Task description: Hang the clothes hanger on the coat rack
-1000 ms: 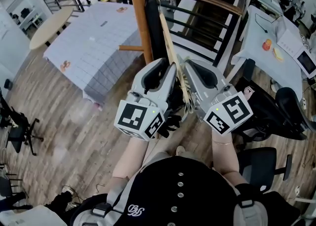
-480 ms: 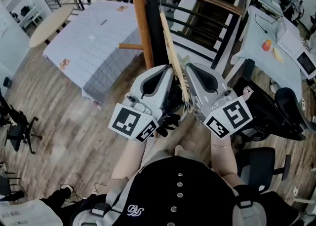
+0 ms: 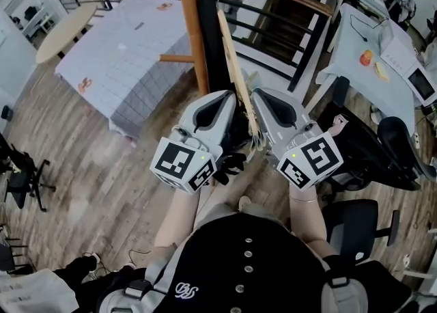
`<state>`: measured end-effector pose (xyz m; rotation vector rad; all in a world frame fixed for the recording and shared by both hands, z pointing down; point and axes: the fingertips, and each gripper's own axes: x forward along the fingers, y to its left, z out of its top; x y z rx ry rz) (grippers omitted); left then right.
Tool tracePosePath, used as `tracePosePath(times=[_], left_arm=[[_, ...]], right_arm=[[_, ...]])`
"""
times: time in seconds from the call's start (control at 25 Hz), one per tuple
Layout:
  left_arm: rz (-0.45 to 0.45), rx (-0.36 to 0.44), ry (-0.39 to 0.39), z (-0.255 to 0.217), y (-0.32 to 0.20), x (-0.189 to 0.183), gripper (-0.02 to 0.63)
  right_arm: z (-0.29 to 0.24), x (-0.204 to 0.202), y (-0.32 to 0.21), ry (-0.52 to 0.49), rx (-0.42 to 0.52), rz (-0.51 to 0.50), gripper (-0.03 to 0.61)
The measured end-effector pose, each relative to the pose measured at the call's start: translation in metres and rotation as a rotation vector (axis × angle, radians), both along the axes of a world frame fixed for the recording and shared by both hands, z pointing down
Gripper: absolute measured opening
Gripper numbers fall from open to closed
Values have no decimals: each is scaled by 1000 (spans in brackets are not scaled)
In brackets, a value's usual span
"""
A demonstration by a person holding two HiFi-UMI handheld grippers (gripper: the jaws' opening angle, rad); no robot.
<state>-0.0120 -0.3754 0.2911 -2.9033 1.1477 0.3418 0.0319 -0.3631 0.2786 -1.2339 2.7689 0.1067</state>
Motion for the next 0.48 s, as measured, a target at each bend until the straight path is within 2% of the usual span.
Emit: tracePosePath(times=[0.48], left_arm=[[22,-21,-8,7,0,8,2]], right_arm=[[4,-1,1,11,-2,-13,-5]])
